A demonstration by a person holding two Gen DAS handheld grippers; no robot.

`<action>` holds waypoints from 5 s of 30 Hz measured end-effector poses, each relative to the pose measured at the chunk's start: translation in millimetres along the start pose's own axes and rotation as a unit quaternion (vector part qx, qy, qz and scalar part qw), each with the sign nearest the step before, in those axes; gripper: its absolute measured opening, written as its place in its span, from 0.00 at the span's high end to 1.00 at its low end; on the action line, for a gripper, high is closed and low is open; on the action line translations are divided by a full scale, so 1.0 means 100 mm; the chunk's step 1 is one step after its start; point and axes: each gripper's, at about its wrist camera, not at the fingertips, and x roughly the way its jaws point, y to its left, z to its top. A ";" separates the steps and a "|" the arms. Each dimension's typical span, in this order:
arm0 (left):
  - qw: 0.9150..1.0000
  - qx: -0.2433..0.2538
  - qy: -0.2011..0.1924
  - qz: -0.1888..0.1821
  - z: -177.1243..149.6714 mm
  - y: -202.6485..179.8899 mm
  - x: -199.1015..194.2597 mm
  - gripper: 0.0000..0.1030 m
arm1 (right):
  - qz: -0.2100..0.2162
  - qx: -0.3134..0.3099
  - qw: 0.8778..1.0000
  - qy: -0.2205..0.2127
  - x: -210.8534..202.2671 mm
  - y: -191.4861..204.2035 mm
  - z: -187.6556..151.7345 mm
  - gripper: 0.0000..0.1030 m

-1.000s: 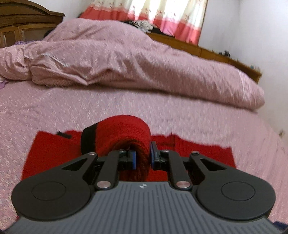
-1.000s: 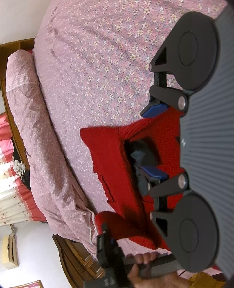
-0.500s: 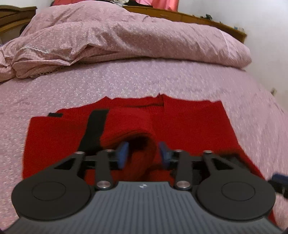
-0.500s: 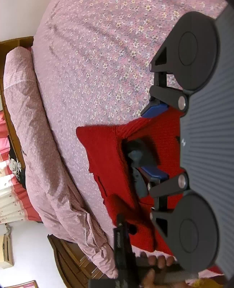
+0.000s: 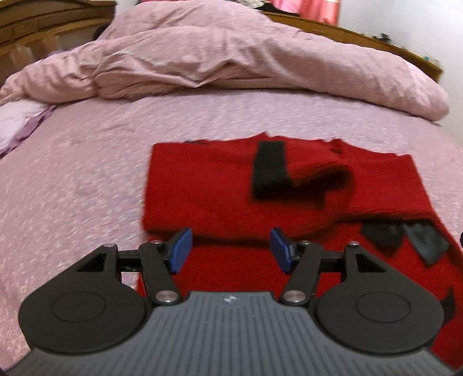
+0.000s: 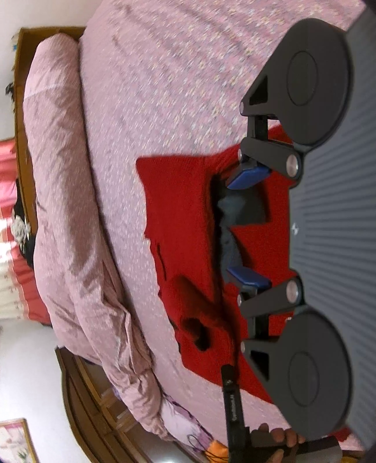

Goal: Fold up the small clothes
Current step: 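Fold the sleeve across the cardigan body and open the left gripper, then grasp the black cuff of the newly folded sleeve with the right gripper, then drag the cuff flat across the body and open the right gripper, then move both open grippers to the cardigan hem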

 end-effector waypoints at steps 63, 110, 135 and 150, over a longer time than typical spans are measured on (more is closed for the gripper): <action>0.999 -0.024 0.012 0.033 -0.21 0.22 0.46 0.38 | -0.025 0.104 0.994 -0.021 1.11 -0.47 0.43 0.59; 0.999 0.010 -0.020 0.037 -0.01 0.02 0.17 0.38 | -0.014 0.030 0.999 -0.033 1.20 -0.81 0.64 0.94; 0.999 0.029 0.002 0.036 0.23 -0.08 0.76 0.37 | -0.006 0.017 1.000 -0.019 1.21 -0.44 0.23 0.97; 0.999 0.000 -0.004 0.043 0.10 0.04 0.11 0.33 | 0.025 -0.006 0.999 -0.030 0.53 -0.10 0.29 0.27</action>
